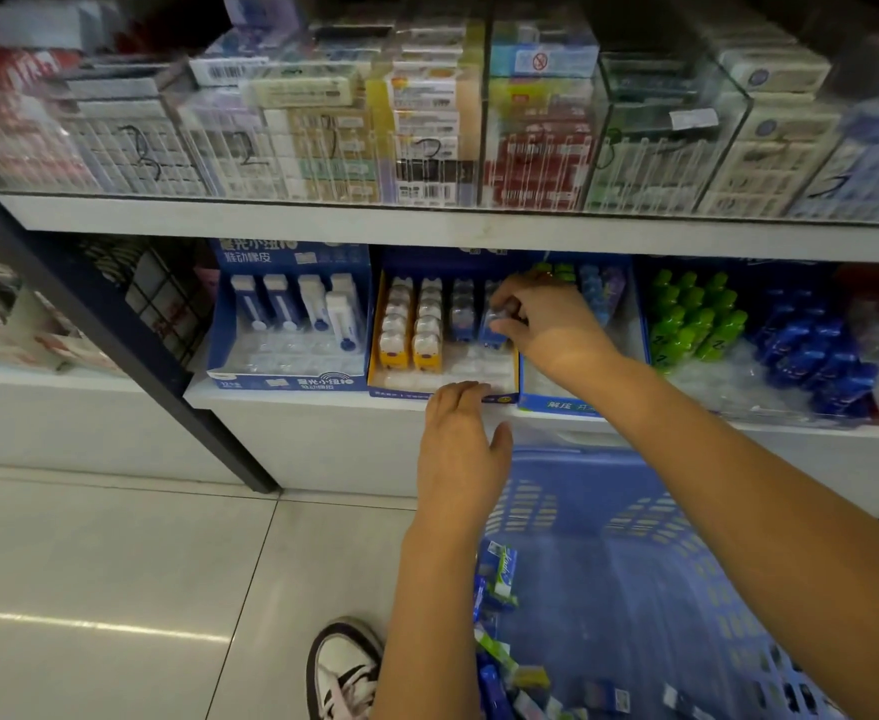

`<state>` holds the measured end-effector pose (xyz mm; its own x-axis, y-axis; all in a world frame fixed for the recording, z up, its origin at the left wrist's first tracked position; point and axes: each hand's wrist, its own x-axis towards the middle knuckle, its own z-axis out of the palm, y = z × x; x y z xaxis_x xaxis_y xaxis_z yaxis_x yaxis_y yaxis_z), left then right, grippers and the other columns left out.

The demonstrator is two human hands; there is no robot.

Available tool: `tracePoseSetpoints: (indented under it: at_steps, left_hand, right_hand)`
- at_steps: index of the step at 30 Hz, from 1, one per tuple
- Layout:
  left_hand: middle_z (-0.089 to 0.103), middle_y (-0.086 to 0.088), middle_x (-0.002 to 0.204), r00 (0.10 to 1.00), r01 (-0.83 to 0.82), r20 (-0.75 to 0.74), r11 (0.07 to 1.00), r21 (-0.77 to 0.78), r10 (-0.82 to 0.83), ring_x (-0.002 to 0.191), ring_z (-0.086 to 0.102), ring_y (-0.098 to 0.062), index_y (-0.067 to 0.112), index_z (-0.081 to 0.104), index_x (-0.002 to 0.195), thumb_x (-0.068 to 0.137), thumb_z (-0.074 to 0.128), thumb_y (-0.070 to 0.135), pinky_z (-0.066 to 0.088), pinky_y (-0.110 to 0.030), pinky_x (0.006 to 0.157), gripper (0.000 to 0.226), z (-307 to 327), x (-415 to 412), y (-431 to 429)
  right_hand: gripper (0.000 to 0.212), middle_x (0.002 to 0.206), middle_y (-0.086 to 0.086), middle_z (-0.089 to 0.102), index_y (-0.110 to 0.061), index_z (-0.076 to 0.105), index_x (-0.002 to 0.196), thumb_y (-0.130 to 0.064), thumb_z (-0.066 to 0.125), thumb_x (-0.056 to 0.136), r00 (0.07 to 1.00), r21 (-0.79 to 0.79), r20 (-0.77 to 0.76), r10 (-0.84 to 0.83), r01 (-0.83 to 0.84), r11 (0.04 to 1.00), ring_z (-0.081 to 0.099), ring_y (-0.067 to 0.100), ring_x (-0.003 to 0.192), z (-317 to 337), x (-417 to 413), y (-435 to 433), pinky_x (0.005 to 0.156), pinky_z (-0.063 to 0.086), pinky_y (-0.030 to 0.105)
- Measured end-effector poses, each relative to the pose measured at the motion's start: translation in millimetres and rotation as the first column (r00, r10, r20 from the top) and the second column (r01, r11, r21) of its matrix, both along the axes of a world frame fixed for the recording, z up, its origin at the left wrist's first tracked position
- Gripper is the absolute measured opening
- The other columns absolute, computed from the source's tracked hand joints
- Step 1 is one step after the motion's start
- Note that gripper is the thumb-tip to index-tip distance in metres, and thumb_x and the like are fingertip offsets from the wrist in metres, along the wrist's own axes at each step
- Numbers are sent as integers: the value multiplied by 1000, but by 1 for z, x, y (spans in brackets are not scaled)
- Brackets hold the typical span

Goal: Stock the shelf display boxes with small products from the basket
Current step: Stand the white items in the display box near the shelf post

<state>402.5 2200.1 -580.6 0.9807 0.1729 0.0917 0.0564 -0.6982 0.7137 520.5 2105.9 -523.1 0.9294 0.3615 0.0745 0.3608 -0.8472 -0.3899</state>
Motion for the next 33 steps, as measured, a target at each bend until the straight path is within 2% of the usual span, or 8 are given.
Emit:
tracePoseSetpoints:
  at_steps: [8, 15, 19, 21, 24, 27, 29, 33]
  left_hand:
    - [47, -2, 137, 999, 27, 32, 999, -18, -27, 130, 36, -15, 13, 50, 134, 90, 59, 17, 27, -18, 105, 46, -4, 1, 4]
    - [48, -2, 138, 999, 28, 41, 999, -28, -27, 131, 39, -15, 12, 50, 134, 92, 57, 19, 30, -21, 106, 42, -3, 1, 2]
    - [69, 0, 98, 963, -106, 214, 962, -253, 162, 85, 61, -8, 15, 67, 105, 96, 51, 20, 47, -15, 74, 19, 4, -14, -9]
    - [69, -3, 77, 978, -125, 129, 955, -270, 164, 70, 64, -17, 10, 67, 88, 95, 49, 19, 52, -30, 66, 21, -6, -16, -13]
    - [64, -18, 70, 983, -38, -184, 988, -152, 10, 67, 61, -33, -1, 62, 73, 91, 48, 15, 50, -40, 66, 27, -37, -16, -22]
    - [59, -26, 74, 869, 147, -476, 989, -17, -138, 71, 56, -38, 6, 51, 59, 89, 50, 11, 44, -41, 66, 31, -75, -25, -39]
    - [65, -26, 97, 785, 216, -595, 976, -3, -175, 94, 60, -37, -2, 65, 82, 90, 51, 12, 45, -40, 79, 21, -101, -28, -48]
    - [54, -23, 129, 710, 251, -693, 964, 88, -122, 118, 51, -35, -5, 55, 123, 95, 51, 19, 40, -38, 96, 37, -148, -27, -59]
  right_hand:
    - [23, 113, 13, 64, -7, 61, 111, -18, 59, 91, 999, -130, 37, 20, -15, 991, 57, 29, 106, 0, 2, 2, 91, 48, 41]
    - [24, 117, 13, 58, -8, 63, 111, -19, 59, 91, 992, -310, 115, 57, -19, 951, 43, 29, 119, 5, 5, 7, 90, 38, 32]
    - [26, 120, 14, 52, -7, 62, 113, -21, 54, 93, 991, -219, 89, 97, -76, 973, 52, 30, 108, 8, -17, -4, 86, 43, 33]
    - [18, 103, 10, 60, -10, 64, 98, -24, 54, 92, 987, -54, 118, 109, -103, 993, 58, 26, 91, -3, -45, -28, 76, 46, 33]
    - [15, 87, 9, 66, -13, 64, 86, -25, 56, 90, 994, -77, -73, 86, -91, 993, 61, 26, 82, -44, -87, -74, 69, 43, 31]
    - [16, 100, 10, 70, -10, 69, 94, -18, 57, 87, 891, -248, -452, -31, -93, 964, 63, 26, 98, -102, -120, -118, 82, 47, 32]
    - [24, 114, 14, 66, -6, 67, 107, -12, 54, 88, 765, -341, -632, -123, -132, 931, 60, 28, 109, -139, -139, -145, 92, 47, 32]
    - [25, 118, 18, 59, -1, 62, 113, -10, 56, 91, 543, -461, -803, -248, -300, 836, 56, 31, 113, -193, -165, -187, 98, 44, 35]
